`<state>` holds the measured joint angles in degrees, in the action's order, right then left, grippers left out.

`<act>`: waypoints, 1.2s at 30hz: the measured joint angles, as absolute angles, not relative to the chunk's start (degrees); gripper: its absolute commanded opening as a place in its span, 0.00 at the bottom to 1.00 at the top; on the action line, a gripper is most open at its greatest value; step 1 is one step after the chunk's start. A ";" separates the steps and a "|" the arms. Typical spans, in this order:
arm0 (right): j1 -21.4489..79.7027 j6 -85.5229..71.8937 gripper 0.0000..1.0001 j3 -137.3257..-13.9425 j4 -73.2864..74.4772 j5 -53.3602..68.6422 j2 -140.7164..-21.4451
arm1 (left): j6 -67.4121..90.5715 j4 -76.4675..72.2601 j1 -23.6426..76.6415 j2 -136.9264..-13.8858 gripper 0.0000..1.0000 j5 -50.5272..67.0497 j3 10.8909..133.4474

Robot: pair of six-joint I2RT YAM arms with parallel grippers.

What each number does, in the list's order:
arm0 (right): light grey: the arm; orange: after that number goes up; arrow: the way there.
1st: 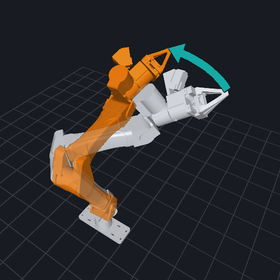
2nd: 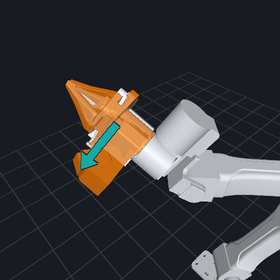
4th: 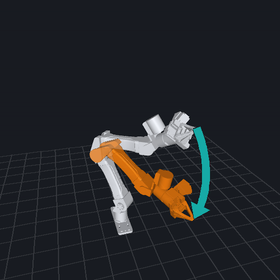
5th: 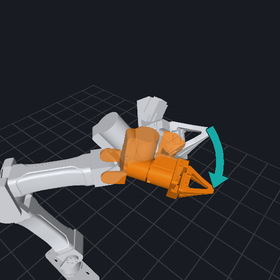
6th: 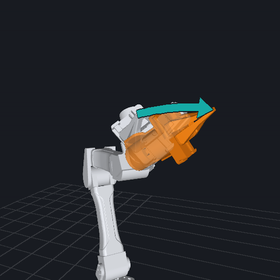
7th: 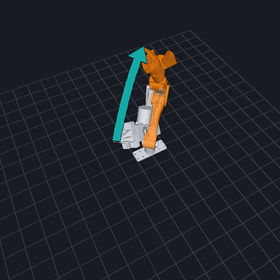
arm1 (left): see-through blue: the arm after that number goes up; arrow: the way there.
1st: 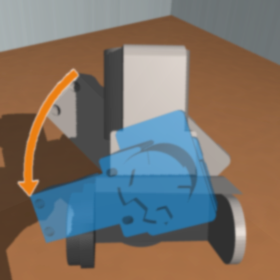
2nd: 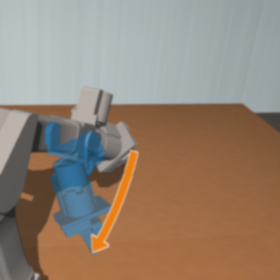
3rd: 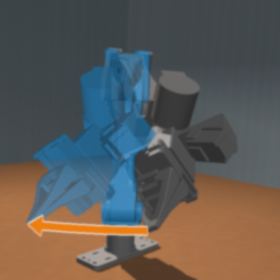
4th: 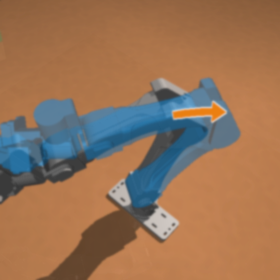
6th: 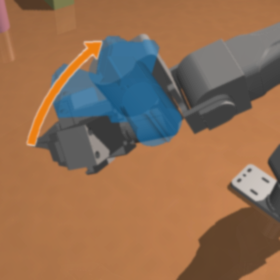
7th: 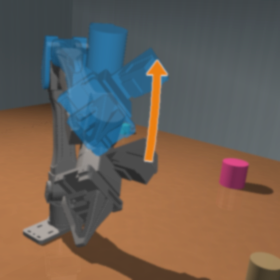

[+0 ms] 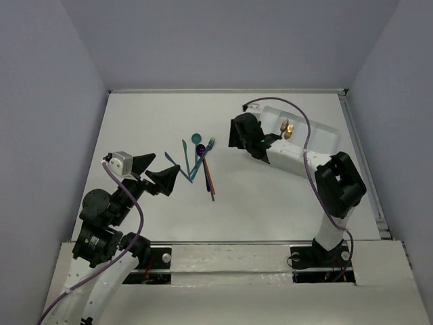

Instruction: Sort the eating utensils into containers

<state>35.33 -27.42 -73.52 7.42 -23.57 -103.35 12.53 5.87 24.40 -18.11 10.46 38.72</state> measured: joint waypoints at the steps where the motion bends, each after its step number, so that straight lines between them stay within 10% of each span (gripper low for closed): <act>1: 37.17 -27.44 0.50 -74.30 7.33 -23.57 -103.72 | 12.53 5.85 24.40 -18.11 0.99 10.46 38.72; 5: 44.45 -27.22 0.32 -80.68 7.60 -23.66 -109.03 | 12.53 5.87 24.40 -18.11 0.99 10.48 38.72; 36: 49.60 -30.50 0.29 -99.70 16.88 -23.22 -130.06 | 12.53 5.87 24.40 -17.34 0.99 10.48 38.72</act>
